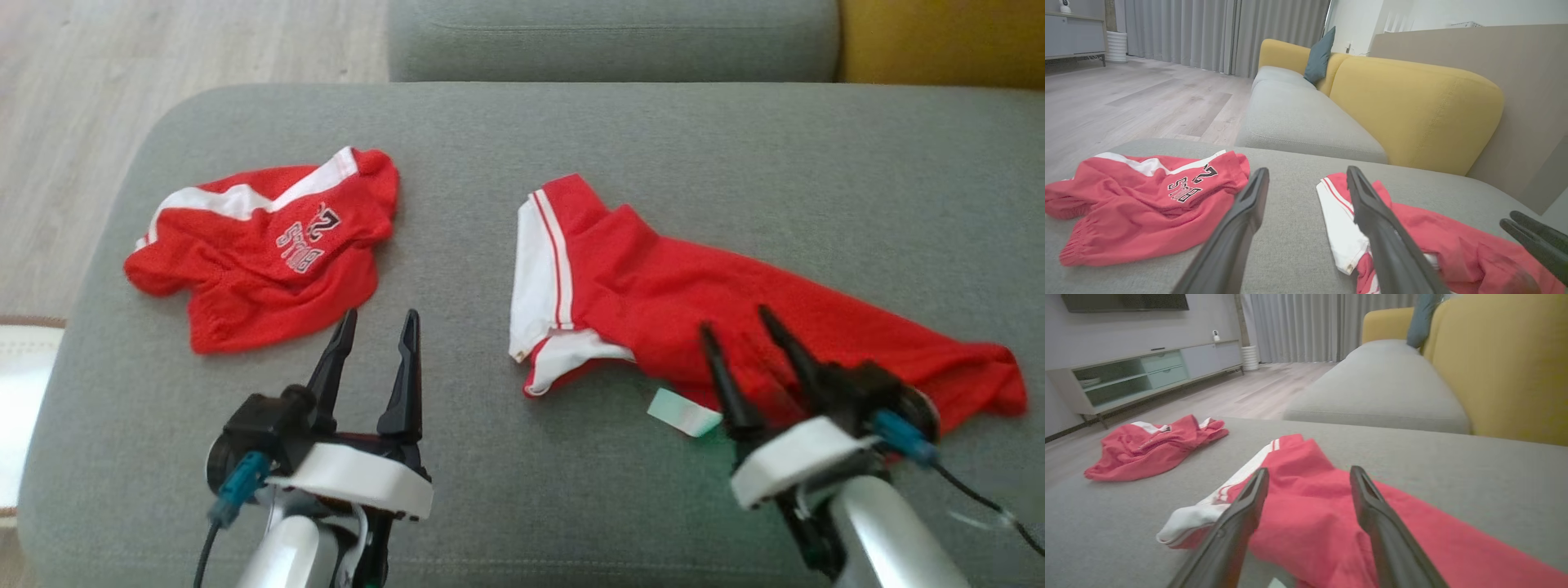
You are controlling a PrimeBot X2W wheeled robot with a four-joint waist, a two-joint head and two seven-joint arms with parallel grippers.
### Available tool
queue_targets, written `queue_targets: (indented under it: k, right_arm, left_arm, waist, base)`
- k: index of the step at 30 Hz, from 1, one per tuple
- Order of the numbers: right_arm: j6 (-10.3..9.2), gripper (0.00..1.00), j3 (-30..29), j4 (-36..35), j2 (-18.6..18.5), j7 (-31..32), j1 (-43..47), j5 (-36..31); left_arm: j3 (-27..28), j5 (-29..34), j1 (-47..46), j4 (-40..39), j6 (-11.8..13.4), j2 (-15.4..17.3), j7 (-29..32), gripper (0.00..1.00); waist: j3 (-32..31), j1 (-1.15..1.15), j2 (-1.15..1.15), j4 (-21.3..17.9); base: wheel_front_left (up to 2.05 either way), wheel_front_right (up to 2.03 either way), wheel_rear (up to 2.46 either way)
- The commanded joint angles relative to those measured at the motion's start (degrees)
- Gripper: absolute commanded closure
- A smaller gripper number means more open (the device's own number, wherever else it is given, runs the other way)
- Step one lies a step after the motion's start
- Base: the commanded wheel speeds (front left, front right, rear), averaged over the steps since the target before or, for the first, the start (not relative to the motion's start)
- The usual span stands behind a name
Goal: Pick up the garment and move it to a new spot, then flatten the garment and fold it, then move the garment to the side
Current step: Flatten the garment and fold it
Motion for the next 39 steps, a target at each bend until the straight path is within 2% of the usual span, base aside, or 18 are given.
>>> queue_targets:
  k: [1, 10, 18, 27, 32, 39]
  right_arm:
    - [0.23, 0.0, -0.3, -3.3, -0.1, -1.2, 0.1, -1.1]
    - [0.23, 0.0, -6.4, -10.3, 1.7, -2.7, 7.4, -3.3]
    - [0.23, 0.0, -2.0, -11.7, 0.8, -1.7, 8.4, -5.5]
    - [0.23, 0.0, 3.9, -4.6, -2.4, 2.8, 7.6, -6.9]
    - [0.23, 0.0, 3.8, 1.2, -2.6, 3.7, 5.1, -8.0]
    - [0.23, 0.0, 1.7, 5.3, -1.5, 1.8, 1.9, -10.3]
  left_arm:
    - [2.2, -0.4, -1.7, -2.3, 0.2, 0.0, -0.7, 0.0]
    - [2.1, -0.2, -1.3, -2.4, 0.0, 0.0, -0.7, 0.0]
    - [1.6, -0.2, -1.9, -2.2, -0.3, 0.0, -0.7, 0.0]
    - [1.0, -0.6, -2.7, -1.7, -0.4, 0.0, -0.7, 0.0]
    - [0.7, -0.7, -3.5, -1.5, -0.5, 0.0, -0.7, 0.0]
    - [0.7, -0.6, -4.5, -1.4, -0.7, 0.0, -0.7, 0.0]
  waist:
    - [0.0, 0.0, 0.0, -0.6]
    - [0.1, 0.0, 0.0, -2.5]
    - [0.9, 0.0, 0.0, -2.3]
    - [2.7, 0.0, 0.0, -0.4]
    - [4.6, 0.0, 0.0, 1.2]
    - [6.5, 0.0, 0.0, 2.2]
  base:
    - [0.0, 0.0, 0.0]
    - [0.0, 0.0, 0.0]
    - [0.0, 0.0, 0.0]
    - [0.0, 0.0, 0.0]
    - [0.0, 0.0, 0.0]
    - [0.0, 0.0, 0.0]
